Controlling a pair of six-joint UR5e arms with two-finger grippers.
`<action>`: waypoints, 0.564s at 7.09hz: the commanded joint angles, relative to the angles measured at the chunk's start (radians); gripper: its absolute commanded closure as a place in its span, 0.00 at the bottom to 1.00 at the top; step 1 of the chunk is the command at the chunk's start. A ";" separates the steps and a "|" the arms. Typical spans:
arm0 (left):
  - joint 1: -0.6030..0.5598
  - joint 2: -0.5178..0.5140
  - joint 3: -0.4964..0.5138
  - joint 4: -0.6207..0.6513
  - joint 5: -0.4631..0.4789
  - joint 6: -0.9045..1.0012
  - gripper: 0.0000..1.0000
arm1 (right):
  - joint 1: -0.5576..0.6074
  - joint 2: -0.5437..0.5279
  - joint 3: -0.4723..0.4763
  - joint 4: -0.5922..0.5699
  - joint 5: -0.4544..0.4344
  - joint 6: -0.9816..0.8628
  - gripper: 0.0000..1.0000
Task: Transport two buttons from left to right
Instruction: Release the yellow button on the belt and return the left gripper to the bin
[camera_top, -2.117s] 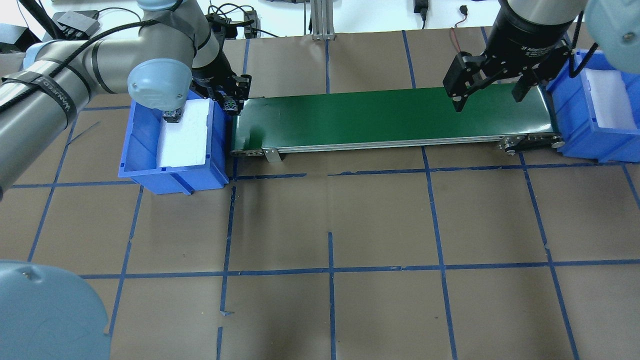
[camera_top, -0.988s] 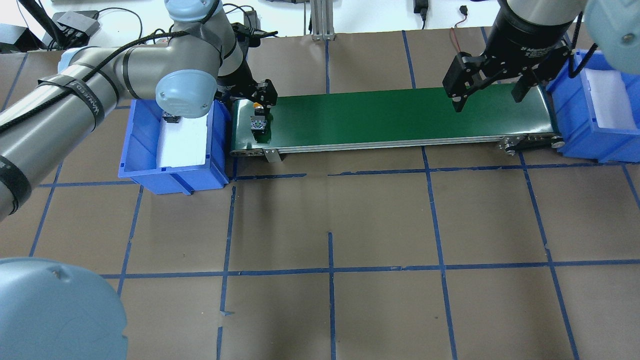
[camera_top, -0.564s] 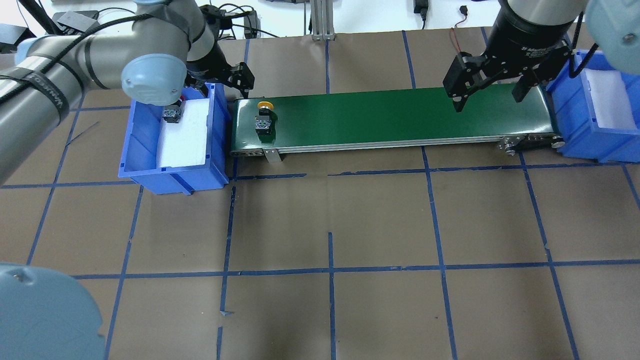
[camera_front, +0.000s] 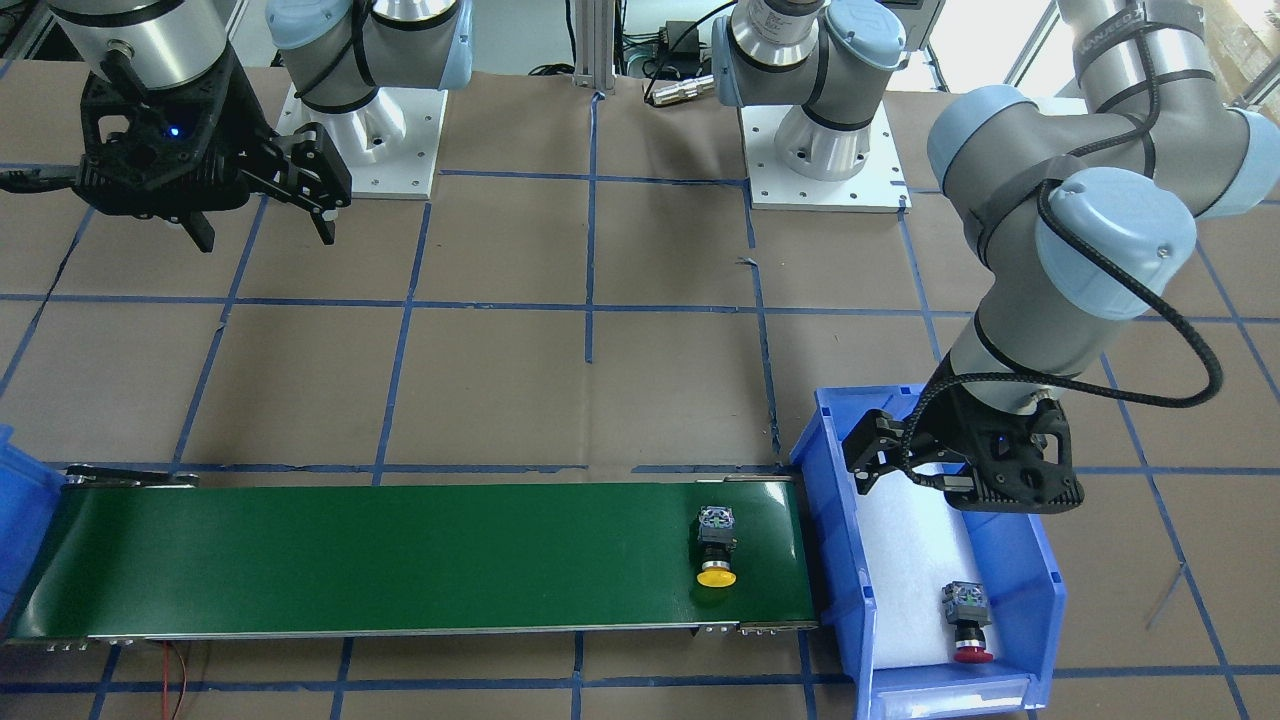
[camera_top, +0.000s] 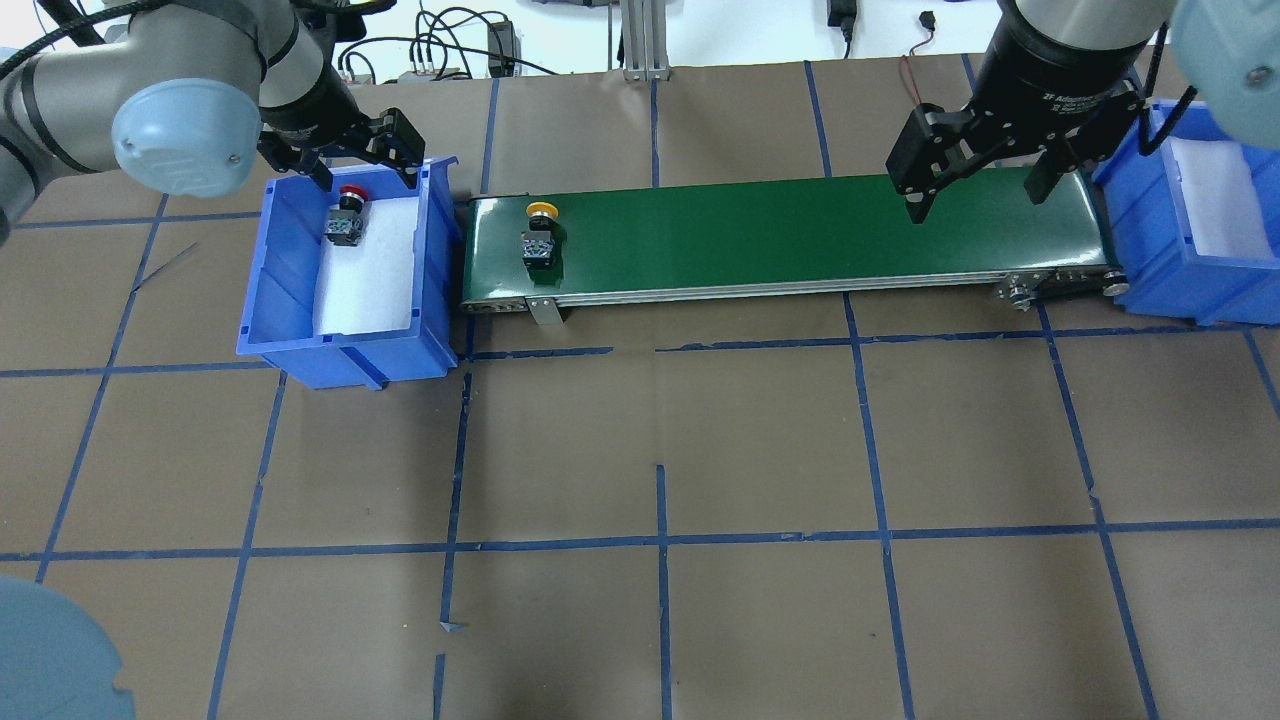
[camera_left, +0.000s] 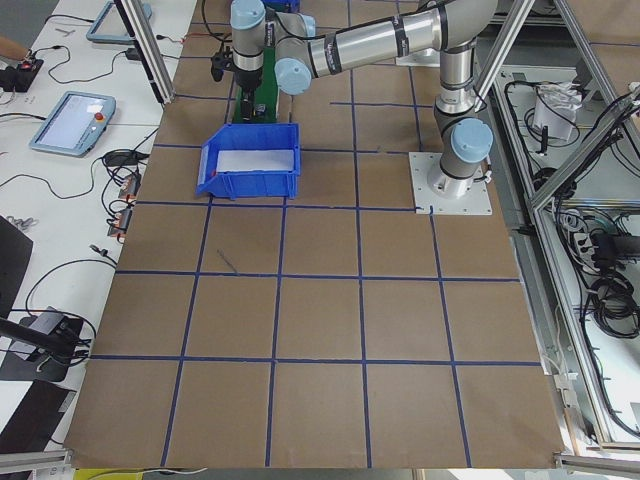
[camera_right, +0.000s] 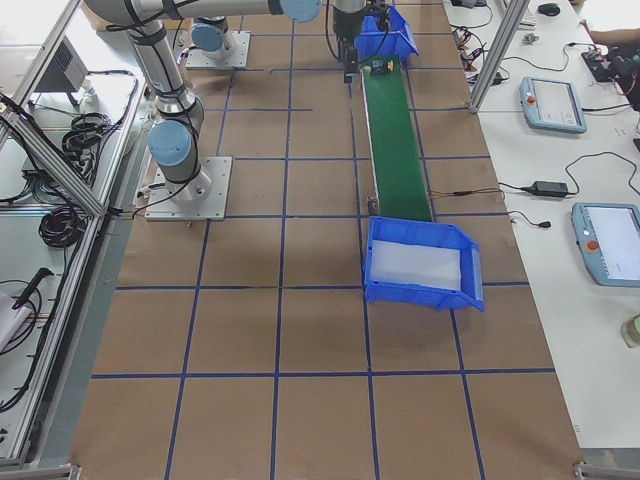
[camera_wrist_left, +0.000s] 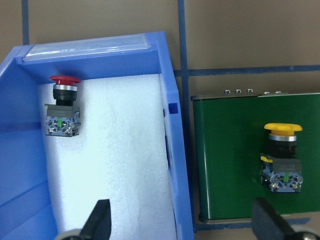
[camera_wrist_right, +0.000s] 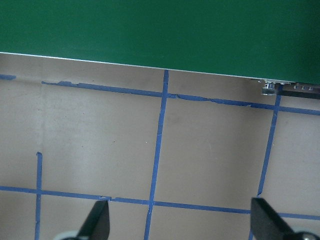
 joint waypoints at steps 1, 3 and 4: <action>0.031 0.003 -0.001 -0.030 -0.004 0.060 0.00 | 0.000 0.000 -0.001 0.001 0.000 0.000 0.00; 0.033 0.006 0.006 -0.082 -0.001 0.129 0.00 | 0.000 0.000 -0.001 0.001 0.000 -0.001 0.00; 0.031 0.015 0.020 -0.128 -0.003 0.129 0.00 | 0.000 0.003 -0.001 0.000 0.000 -0.001 0.00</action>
